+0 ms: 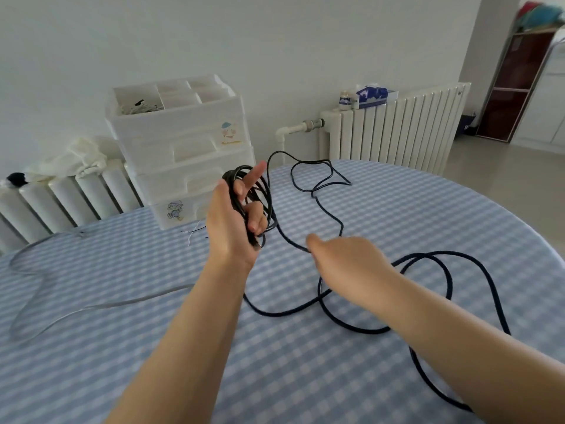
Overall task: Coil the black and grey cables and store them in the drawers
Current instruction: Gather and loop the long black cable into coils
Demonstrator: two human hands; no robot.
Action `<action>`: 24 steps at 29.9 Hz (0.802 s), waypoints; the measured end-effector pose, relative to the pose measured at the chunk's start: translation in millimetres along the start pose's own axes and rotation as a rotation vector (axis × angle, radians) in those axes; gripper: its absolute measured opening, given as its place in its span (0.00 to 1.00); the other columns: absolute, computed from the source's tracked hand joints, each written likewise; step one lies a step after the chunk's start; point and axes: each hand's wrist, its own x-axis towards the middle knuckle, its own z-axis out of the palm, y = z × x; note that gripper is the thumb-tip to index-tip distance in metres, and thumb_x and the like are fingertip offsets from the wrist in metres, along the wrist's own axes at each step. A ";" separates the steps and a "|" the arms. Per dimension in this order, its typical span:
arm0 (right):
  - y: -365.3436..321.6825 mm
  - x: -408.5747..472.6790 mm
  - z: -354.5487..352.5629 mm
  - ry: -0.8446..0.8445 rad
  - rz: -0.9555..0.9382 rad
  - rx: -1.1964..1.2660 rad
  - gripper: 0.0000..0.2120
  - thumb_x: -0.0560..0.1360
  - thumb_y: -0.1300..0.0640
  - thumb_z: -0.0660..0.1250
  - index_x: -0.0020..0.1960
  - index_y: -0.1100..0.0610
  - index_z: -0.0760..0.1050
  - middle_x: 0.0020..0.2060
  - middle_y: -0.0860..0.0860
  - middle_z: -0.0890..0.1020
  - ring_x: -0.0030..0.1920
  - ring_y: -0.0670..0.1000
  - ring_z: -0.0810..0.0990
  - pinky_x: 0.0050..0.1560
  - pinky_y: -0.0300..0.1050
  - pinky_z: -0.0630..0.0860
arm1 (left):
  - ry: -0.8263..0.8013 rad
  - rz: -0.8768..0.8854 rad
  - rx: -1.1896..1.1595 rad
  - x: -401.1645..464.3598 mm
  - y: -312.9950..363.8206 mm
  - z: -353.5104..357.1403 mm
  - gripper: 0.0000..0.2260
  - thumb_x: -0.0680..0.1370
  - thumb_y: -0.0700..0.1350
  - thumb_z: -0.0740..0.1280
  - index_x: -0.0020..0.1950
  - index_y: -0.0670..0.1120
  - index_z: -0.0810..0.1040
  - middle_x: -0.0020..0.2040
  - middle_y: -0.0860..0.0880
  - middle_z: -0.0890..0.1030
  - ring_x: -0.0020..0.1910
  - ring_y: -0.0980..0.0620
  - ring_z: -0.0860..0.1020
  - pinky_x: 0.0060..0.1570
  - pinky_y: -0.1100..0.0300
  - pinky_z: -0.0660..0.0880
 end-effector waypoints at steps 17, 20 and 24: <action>-15.6 3.9 -46.2 -0.112 -0.096 0.224 0.08 0.78 0.60 0.57 0.41 0.55 0.71 0.36 0.49 0.84 0.30 0.48 0.81 0.42 0.48 0.80 | -0.217 0.325 0.784 -14.4 -51.0 4.1 0.17 0.82 0.55 0.48 0.41 0.58 0.73 0.31 0.54 0.73 0.30 0.56 0.72 0.36 0.56 0.69; -7.8 1.6 -46.0 -0.082 -0.070 0.418 0.05 0.76 0.62 0.59 0.45 0.55 0.72 0.33 0.47 0.84 0.27 0.46 0.80 0.40 0.44 0.80 | -0.271 0.256 0.826 -14.6 -58.5 0.2 0.19 0.82 0.57 0.47 0.40 0.50 0.71 0.31 0.46 0.78 0.31 0.48 0.77 0.34 0.50 0.74; 6.3 4.0 -50.1 -0.147 -0.062 0.756 0.08 0.73 0.66 0.63 0.46 0.56 0.67 0.29 0.46 0.83 0.27 0.44 0.75 0.40 0.47 0.76 | -0.298 0.103 0.871 -7.4 -62.6 -2.5 0.26 0.81 0.57 0.47 0.38 0.39 0.70 0.28 0.42 0.77 0.25 0.49 0.72 0.27 0.58 0.66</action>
